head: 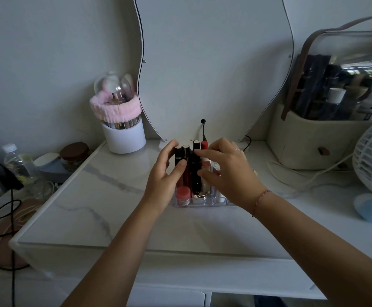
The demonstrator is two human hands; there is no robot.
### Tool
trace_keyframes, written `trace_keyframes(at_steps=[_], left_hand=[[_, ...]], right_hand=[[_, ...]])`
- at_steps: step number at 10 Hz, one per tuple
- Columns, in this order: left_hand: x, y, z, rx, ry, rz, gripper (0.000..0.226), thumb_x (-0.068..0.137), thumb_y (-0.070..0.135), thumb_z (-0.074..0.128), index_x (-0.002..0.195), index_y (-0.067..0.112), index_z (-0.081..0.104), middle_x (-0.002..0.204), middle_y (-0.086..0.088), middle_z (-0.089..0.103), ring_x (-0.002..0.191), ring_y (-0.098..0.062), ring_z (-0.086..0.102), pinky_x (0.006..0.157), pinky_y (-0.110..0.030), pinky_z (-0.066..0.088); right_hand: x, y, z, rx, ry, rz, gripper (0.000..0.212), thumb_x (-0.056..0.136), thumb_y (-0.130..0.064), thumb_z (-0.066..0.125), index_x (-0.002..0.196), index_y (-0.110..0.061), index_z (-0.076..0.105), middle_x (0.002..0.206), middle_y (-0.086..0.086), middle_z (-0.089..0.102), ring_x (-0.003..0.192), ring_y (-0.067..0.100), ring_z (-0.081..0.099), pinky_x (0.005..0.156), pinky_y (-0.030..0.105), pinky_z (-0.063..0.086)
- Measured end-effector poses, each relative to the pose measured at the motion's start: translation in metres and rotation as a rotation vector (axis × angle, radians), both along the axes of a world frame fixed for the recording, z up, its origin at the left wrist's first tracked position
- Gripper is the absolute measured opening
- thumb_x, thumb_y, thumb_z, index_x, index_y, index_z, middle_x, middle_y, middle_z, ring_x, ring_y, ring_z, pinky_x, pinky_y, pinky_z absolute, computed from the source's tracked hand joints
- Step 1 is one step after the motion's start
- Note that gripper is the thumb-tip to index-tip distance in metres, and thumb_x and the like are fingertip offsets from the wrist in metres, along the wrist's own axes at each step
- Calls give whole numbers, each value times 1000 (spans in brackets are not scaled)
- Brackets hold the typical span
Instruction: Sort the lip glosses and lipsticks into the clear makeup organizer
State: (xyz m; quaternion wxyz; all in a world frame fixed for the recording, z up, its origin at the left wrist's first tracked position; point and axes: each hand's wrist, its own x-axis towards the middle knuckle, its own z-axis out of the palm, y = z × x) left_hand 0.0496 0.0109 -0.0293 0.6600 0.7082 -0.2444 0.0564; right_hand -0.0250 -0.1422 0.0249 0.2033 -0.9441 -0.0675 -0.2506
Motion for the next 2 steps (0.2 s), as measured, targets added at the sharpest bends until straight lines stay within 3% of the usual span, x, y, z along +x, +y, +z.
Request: trace_keyframes(at_steps=[1,2], left_hand=[[-1,2,5,-18,27,-2,57,85,36,56,139,23,42,143,6,48,134,-5,40,114,-42,31],[-9,8,-2,-57,54,28,54,87,36,56,139,33,40,146,11,43,135,1,35,114,-34,28]], right_hand=[[-5,0,9,84,-70,19,40,82,-23,65,122,-21,59,104,3,53,99,19,49,88,37,43],[-30,-4,8,219,-154,1,39,85,-25,60,123,-28,55,104,-5,51,93,8,50,83,22,46]])
